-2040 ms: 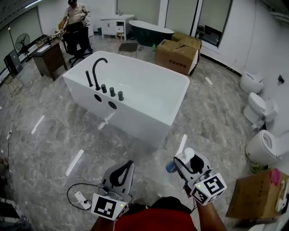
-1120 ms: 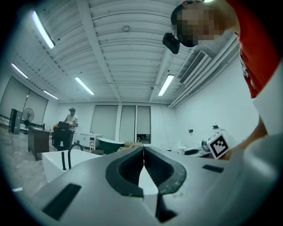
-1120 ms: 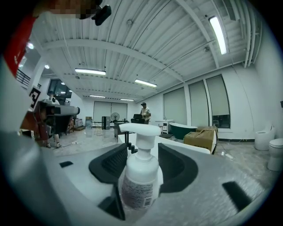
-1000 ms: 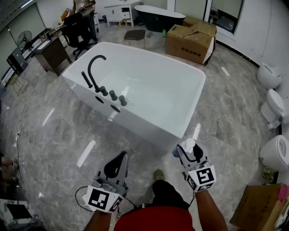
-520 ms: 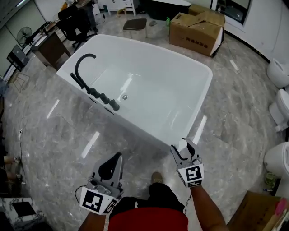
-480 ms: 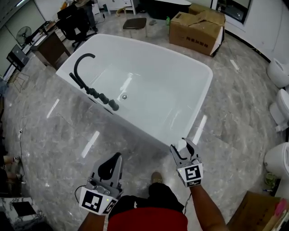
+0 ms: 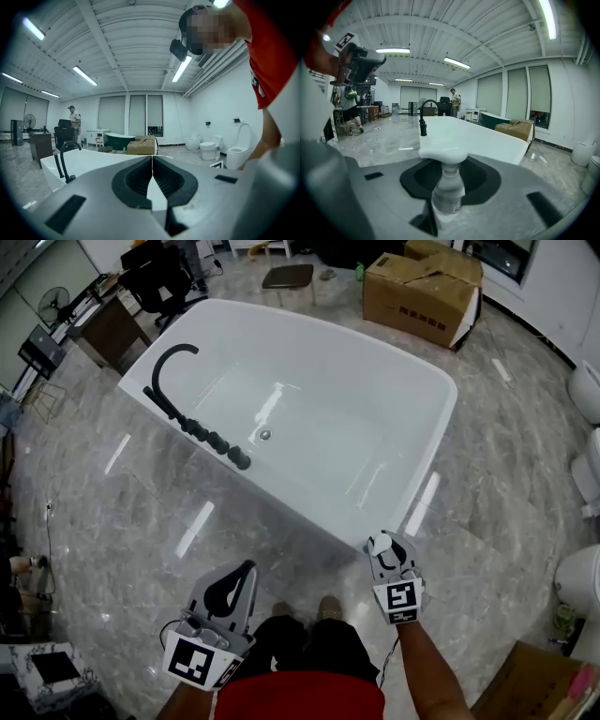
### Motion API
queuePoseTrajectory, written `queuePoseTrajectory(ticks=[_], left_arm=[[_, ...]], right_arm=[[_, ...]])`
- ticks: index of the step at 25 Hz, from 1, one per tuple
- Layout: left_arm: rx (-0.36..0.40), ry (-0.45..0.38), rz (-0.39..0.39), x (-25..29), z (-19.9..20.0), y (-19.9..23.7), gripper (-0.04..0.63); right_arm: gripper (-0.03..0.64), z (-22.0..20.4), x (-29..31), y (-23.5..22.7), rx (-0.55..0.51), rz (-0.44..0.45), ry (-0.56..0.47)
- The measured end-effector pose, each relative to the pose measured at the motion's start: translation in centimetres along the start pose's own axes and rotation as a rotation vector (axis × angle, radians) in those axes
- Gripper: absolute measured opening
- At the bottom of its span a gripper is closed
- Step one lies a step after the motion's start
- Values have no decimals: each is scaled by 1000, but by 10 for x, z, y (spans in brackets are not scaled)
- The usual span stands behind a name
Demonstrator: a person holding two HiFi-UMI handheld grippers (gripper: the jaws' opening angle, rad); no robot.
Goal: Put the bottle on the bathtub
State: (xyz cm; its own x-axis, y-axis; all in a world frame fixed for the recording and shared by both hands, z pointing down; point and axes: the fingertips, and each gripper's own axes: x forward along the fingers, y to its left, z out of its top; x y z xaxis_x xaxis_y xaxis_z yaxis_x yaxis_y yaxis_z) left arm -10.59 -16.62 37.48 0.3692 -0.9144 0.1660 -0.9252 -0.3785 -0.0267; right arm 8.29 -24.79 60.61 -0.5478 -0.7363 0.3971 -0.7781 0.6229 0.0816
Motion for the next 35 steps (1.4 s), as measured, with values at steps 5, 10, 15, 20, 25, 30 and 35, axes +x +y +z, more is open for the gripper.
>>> queuePoseTrajectory(ticks=[5, 10, 15, 20, 25, 30, 35], left_arm=[[6, 20, -25, 7, -1, 1, 11], [3, 24, -56, 12, 0, 1, 11], [0, 23, -83, 15, -2, 1, 11], [-7, 21, -104, 20, -6, 1, 11], [-11, 27, -121, 23, -9, -3, 11], [-14, 31, -137, 25, -12, -9, 11], [-14, 43, -147, 29, -13, -12, 11]], right_arm=[[114, 2, 4, -4, 25, -19, -21], [115, 0, 2, -7, 29, -50, -19], [119, -7, -4, -7, 34, -66, -5], [181, -8, -1, -13, 40, -77, 0], [239, -12, -5, -16, 60, -50, -1], [246, -13, -6, -13, 97, 1, -4], [281, -16, -4, -15, 192, 40, -21]])
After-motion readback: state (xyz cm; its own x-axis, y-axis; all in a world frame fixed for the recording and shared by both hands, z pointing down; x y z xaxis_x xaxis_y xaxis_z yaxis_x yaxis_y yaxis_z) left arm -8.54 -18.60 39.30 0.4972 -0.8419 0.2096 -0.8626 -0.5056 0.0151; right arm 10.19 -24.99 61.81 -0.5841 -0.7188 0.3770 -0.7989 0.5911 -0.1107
